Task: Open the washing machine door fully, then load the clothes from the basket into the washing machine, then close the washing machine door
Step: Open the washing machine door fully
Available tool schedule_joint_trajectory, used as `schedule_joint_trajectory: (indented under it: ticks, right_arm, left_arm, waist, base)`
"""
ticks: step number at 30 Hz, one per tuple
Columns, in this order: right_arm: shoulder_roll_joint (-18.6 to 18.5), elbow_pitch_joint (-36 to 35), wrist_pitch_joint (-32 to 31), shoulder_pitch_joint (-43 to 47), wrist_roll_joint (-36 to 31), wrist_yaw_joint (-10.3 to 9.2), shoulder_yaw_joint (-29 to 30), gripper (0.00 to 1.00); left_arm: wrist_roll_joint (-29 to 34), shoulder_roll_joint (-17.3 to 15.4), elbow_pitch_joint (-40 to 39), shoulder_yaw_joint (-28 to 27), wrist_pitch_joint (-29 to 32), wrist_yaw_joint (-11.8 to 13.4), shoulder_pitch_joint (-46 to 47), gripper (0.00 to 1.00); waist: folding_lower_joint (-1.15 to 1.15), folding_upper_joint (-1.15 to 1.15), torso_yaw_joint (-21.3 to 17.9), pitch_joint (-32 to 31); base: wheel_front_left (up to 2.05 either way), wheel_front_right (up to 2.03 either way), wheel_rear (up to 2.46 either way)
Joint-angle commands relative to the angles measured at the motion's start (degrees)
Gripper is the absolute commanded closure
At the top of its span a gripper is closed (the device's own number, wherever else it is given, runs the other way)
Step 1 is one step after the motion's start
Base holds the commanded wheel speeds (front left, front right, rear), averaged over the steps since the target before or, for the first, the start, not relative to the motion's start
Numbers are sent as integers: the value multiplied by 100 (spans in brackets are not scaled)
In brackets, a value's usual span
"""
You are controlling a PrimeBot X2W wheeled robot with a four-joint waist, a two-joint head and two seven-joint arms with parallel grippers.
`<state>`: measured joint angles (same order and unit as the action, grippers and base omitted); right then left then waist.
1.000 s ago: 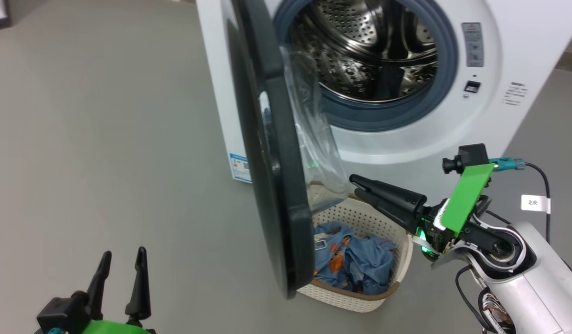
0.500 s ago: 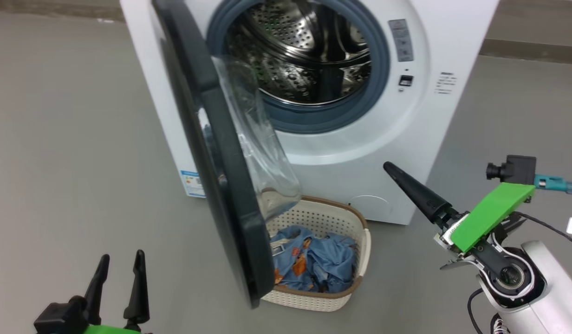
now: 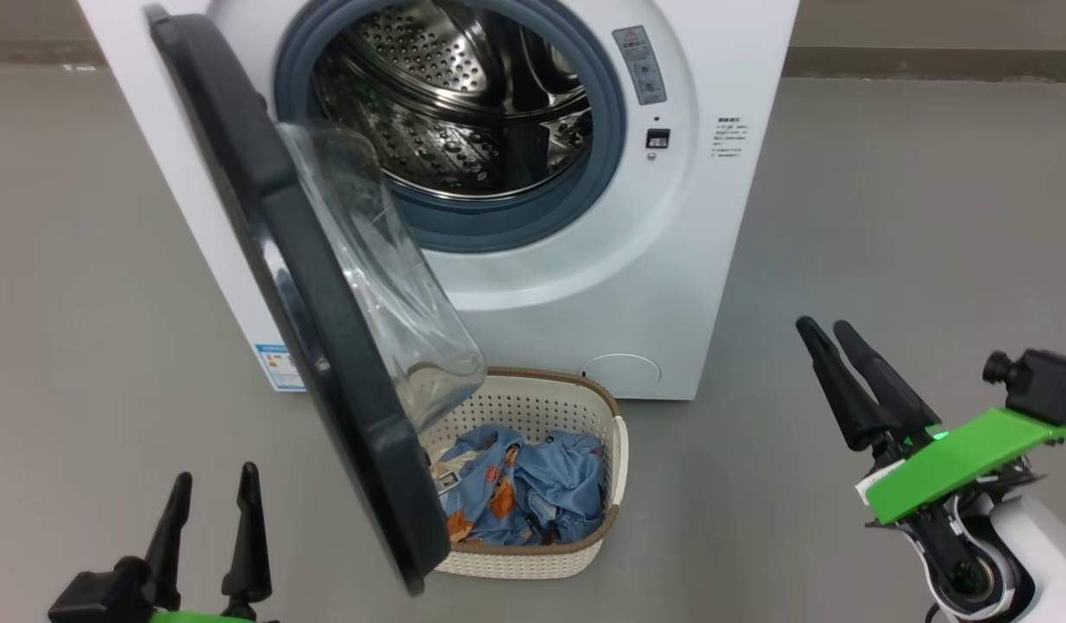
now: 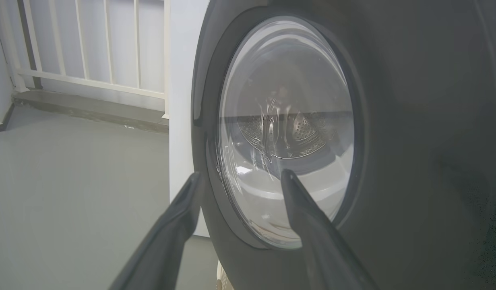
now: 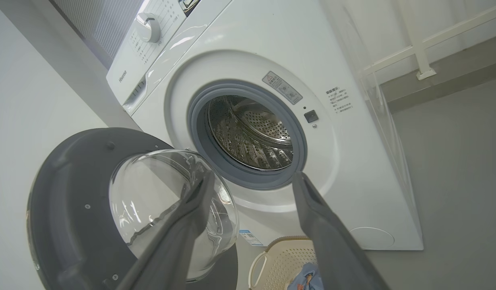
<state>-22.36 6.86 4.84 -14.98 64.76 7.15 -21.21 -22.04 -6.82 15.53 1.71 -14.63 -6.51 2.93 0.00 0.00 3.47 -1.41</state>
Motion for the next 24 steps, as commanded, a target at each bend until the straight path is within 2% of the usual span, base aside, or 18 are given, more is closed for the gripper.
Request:
schedule_joint_trajectory:
  ticks: [1, 3, 7, 14, 24]
  right_arm:
    - [-136, -7, 279, 55, -100, 34, -113, 0]
    - [-142, 89, 532, 129, -84, 34, -138, 0]
    - [-259, 376, 844, 247, -476, 34, -264, 0]
    - [-229, 1004, 998, 268, -1226, 34, -311, 0]
    - [277, 1165, 1014, 353, -2371, 34, 580, 0]
  left_arm:
    - [72, -65, -200, -204, -37, 13, 21, 0]
    - [86, -51, -222, -206, -37, 11, 3, 0]
    - [107, -27, -264, -216, -37, 9, -21, 0]
    - [128, -6, -282, -213, -37, 11, -8, 0]
    - [133, -6, -253, -164, -37, 2, 75, 0]
  waist:
    - [0, 0, -88, -1]
    - [0, 0, -122, -14]
    - [0, 0, -183, -38]
    - [0, 0, -236, -45]
    - [0, 0, -224, -2]
  base:
    - [0, 0, 0]
    - [0, 0, 0]
    - [0, 0, 0]
    - [0, 0, 0]
    - [0, 0, 0]
